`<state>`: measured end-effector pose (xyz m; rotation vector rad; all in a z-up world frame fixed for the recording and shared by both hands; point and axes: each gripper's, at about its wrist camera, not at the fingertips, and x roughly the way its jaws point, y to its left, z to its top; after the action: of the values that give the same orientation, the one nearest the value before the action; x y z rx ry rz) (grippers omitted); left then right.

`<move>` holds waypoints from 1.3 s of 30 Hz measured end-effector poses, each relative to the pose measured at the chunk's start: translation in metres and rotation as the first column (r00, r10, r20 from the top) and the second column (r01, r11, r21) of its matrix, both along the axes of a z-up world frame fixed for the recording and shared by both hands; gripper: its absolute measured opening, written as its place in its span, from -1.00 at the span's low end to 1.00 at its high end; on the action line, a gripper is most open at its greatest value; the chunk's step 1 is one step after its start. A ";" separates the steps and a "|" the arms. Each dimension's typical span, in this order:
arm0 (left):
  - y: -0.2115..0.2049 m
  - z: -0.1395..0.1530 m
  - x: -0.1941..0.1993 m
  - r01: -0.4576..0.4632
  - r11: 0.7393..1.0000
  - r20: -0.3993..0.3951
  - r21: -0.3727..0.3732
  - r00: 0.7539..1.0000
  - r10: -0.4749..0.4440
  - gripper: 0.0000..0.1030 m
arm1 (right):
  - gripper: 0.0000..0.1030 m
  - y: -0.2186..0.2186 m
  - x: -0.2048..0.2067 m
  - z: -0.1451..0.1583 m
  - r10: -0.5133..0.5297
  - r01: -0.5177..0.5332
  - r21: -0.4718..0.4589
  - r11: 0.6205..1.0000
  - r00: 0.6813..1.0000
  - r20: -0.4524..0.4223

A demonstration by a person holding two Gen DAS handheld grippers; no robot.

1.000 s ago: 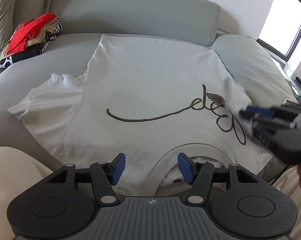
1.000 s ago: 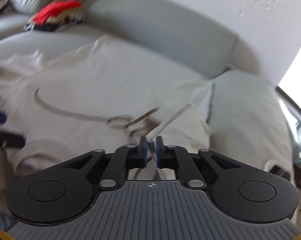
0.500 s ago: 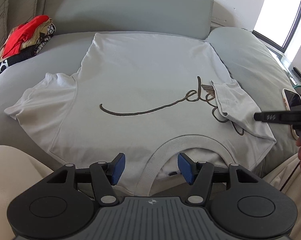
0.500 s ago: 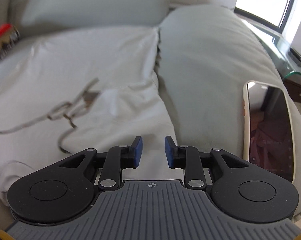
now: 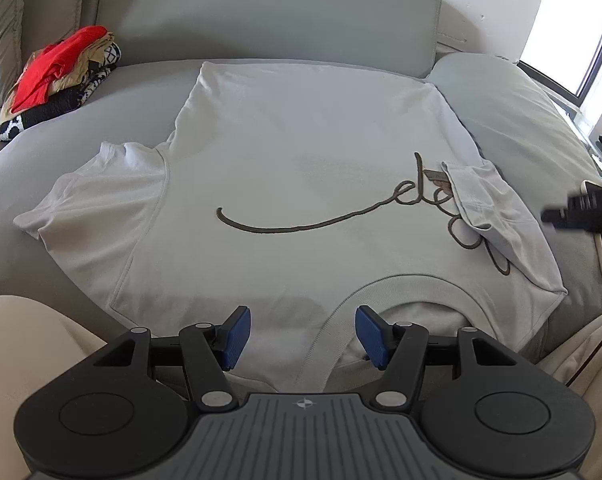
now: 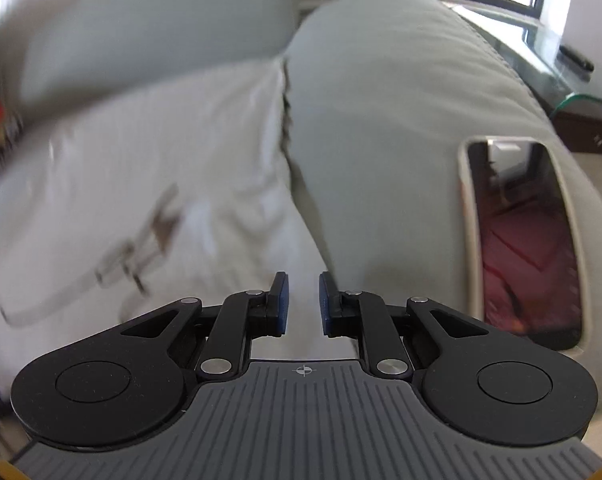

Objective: Fold clothes
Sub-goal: 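Open the right gripper and withdraw it from the folded sleeve, then grasp the sleeve nearest the left gripper and fold it onto the shirt body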

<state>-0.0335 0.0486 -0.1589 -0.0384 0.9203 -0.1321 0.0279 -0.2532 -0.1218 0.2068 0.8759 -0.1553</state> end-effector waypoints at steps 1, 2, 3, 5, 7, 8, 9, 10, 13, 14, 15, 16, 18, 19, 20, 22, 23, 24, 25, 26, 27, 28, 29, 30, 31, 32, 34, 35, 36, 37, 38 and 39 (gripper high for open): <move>0.002 0.000 0.001 -0.002 1.000 -0.001 0.004 1.000 0.002 0.12 | -0.66 0.001 0.012 -0.005 0.005 -0.005 0.016 1.000 1.000 0.002; 0.004 -0.001 0.001 -0.006 1.000 -0.004 0.008 1.000 0.006 0.12 | -0.66 0.003 0.025 -0.010 0.011 -0.011 0.032 0.999 1.000 0.002; 0.006 -0.001 0.002 -0.012 1.000 -0.005 0.010 1.000 0.012 0.12 | -0.66 0.004 0.037 -0.015 0.016 -0.016 0.049 0.999 1.000 0.002; 0.010 -0.001 0.003 -0.027 1.000 -0.007 0.011 1.000 0.027 0.12 | -0.66 0.006 0.058 -0.031 0.004 0.000 0.100 0.995 0.999 -0.037; 0.014 -0.001 0.004 -0.038 0.999 -0.006 0.013 0.999 0.038 0.12 | -0.66 0.010 0.060 -0.046 -0.003 0.021 0.176 0.984 0.995 -0.103; 0.015 -0.001 0.004 -0.041 0.999 -0.004 0.014 0.999 0.041 0.12 | -0.65 0.017 0.052 -0.044 -0.001 0.017 0.174 0.985 0.995 -0.096; 0.016 -0.001 0.004 -0.043 0.999 -0.001 0.015 0.999 0.043 0.12 | -0.64 0.026 0.043 -0.042 0.003 0.011 0.169 0.986 0.997 -0.083; 0.016 -0.001 0.005 -0.044 0.999 0.000 0.017 0.999 0.044 0.12 | -0.63 0.033 0.033 -0.038 0.045 -0.033 0.158 0.987 0.996 -0.078; 0.018 -0.002 0.007 -0.048 0.999 -0.001 0.010 0.999 0.048 0.12 | -0.62 0.056 -0.007 -0.026 0.162 -0.154 0.108 0.982 0.984 -0.069; 0.017 -0.002 0.008 -0.047 0.999 -0.002 0.007 0.999 0.047 0.12 | -0.62 0.061 -0.019 -0.023 0.202 -0.193 0.118 0.974 0.977 -0.068; 0.016 -0.002 0.008 -0.045 0.999 -0.003 0.006 0.999 0.045 0.12 | -0.61 0.067 -0.028 -0.022 0.254 -0.239 0.156 0.958 0.964 -0.081; 0.015 -0.002 0.008 -0.041 0.999 -0.004 0.005 0.999 0.041 0.12 | -0.60 0.071 -0.034 -0.019 0.272 -0.257 0.160 0.953 0.959 -0.082; 0.014 -0.002 0.006 -0.033 0.999 -0.001 0.003 0.999 0.033 0.12 | -0.60 0.075 -0.039 -0.013 0.293 -0.278 0.154 0.948 0.953 -0.083; 0.013 -0.001 0.004 -0.029 1.000 0.001 0.003 1.000 0.029 0.12 | -0.60 0.075 -0.040 -0.008 0.275 -0.265 0.140 0.954 0.960 -0.060; 0.013 0.000 0.002 -0.028 1.000 0.004 0.003 1.000 0.028 0.12 | -0.60 0.074 -0.039 -0.005 0.248 -0.242 0.120 0.963 0.968 -0.040; 0.014 0.001 -0.001 -0.031 1.000 0.009 0.002 0.999 0.031 0.12 | -0.53 0.069 -0.028 0.001 0.180 -0.177 0.109 0.978 0.984 -0.013; 0.015 0.002 -0.002 -0.036 0.999 0.011 0.002 0.999 0.036 0.12 | -0.52 0.067 -0.024 0.001 0.149 -0.148 0.111 0.983 0.989 -0.002; 0.015 0.002 -0.003 -0.041 0.999 0.012 0.004 0.999 0.041 0.12 | -0.52 0.065 -0.021 0.000 0.129 -0.128 0.108 0.986 0.992 0.001; 0.016 0.003 -0.004 -0.046 0.999 0.013 0.005 0.999 0.046 0.12 | -0.52 0.063 -0.018 -0.001 0.109 -0.109 0.103 0.989 0.994 0.003; 0.017 0.003 -0.005 -0.050 0.999 0.015 0.008 0.999 0.049 0.12 | -0.52 0.062 -0.015 -0.006 0.103 -0.100 0.118 0.988 0.995 -0.018; 0.018 0.004 -0.006 -0.053 0.999 0.016 0.010 0.998 0.053 0.13 | -0.52 0.061 -0.012 -0.012 0.099 -0.092 0.135 0.987 0.994 -0.042; 0.018 0.004 -0.007 -0.056 0.998 0.016 0.014 0.998 0.056 0.13 | -0.52 0.063 -0.014 -0.016 0.102 -0.092 0.148 0.985 0.993 -0.056; 0.018 0.004 -0.007 -0.059 0.998 0.015 0.018 0.998 0.058 0.13 | -0.52 0.065 -0.017 -0.020 0.106 -0.093 0.160 0.983 0.992 -0.070; 0.019 0.003 -0.008 -0.061 0.998 0.014 0.022 0.998 0.061 0.13 | -0.52 0.071 -0.022 -0.018 0.133 -0.123 0.134 0.983 0.989 -0.067; 0.020 0.003 -0.008 -0.064 0.998 0.012 0.025 0.998 0.064 0.13 | -0.52 0.078 -0.027 -0.015 0.170 -0.161 0.108 0.981 0.982 -0.078; 0.020 0.002 -0.008 -0.070 0.997 0.009 0.028 0.998 0.070 0.13 | -0.51 0.084 -0.032 -0.011 0.196 -0.189 0.084 0.978 0.977 -0.087; 0.023 0.002 -0.007 -0.087 0.996 0.002 0.021 0.996 0.087 0.13 | -0.50 0.085 -0.042 -0.005 0.230 -0.217 0.120 0.969 0.967 -0.110; 0.026 0.001 -0.007 -0.098 0.995 -0.001 0.014 0.995 0.098 0.13 | -0.50 0.085 -0.047 -0.002 0.238 -0.219 0.154 0.963 0.965 -0.114; 0.028 0.001 -0.007 -0.109 0.994 -0.004 0.006 0.994 0.109 0.13 | -0.42 0.086 -0.051 0.000 0.240 -0.220 0.171 0.960 0.965 -0.106; 0.033 0.001 -0.007 -0.126 0.992 -0.006 -0.008 0.992 0.126 0.13 | -0.36 0.088 -0.055 0.002 0.244 -0.226 0.174 0.958 0.965 -0.093; 0.039 0.002 -0.007 -0.146 0.989 -0.006 -0.024 0.989 0.146 0.13 | -0.19 0.090 -0.058 0.004 0.249 -0.232 0.176 0.957 0.965 -0.080; 0.046 0.002 -0.007 -0.167 0.985 -0.007 -0.042 0.986 0.167 0.13 | -0.02 0.092 -0.060 0.007 0.255 -0.239 0.185 0.953 0.965 -0.067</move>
<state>-0.0402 0.0943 -0.1567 -0.1550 0.9133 0.0045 -0.0321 -0.1608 -0.1152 0.2537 0.9989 0.1488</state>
